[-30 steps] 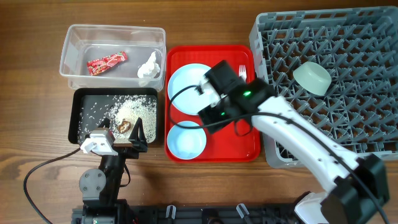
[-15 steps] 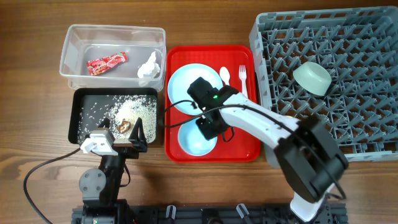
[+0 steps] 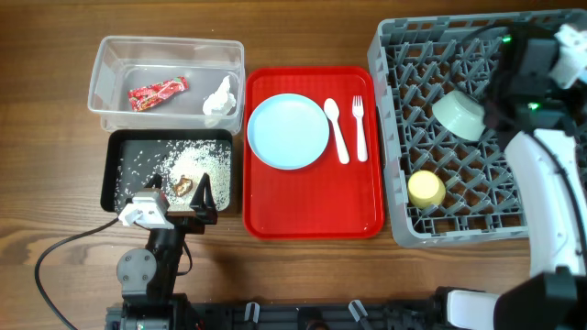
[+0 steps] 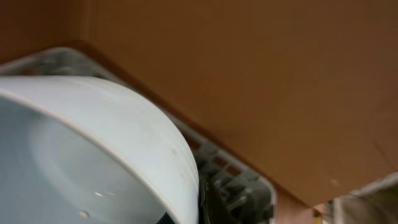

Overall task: Sort waste into correct bins and load items into the dishwasher rack
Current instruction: 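Grasp the small light-blue bowl with the right gripper and lift it, then place the light-blue bowl in the rack with the right gripper, then grasp the light-blue plate with the right gripper and stand it in the rack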

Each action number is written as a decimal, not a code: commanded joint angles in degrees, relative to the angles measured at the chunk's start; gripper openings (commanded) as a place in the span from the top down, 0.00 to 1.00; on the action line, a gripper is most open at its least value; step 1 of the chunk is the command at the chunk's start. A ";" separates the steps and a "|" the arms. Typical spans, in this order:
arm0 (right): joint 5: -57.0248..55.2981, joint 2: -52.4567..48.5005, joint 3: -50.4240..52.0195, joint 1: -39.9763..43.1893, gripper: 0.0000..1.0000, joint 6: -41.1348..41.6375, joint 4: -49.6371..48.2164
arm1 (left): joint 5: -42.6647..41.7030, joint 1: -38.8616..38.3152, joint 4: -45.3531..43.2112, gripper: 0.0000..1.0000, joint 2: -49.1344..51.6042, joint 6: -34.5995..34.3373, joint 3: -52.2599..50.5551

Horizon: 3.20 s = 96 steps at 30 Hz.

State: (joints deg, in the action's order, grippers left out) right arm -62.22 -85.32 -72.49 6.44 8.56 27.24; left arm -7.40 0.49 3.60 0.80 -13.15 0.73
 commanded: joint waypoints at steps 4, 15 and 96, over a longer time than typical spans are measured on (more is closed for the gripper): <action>-2.54 -10.88 -0.24 10.91 0.96 -20.68 -8.72 | -0.26 0.37 0.02 0.00 -0.44 0.74 -0.42; -9.77 -22.49 -0.24 11.32 0.96 -42.12 -24.17 | -0.28 0.37 0.02 0.00 -0.42 0.74 -0.42; 8.35 -12.87 -0.26 -29.86 0.26 -39.10 -22.29 | -0.28 0.37 0.02 0.00 -0.44 0.74 -0.42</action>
State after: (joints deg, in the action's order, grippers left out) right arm -55.09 -99.92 -72.47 -20.03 -34.87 2.61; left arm -7.40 0.49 3.57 0.80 -13.15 0.69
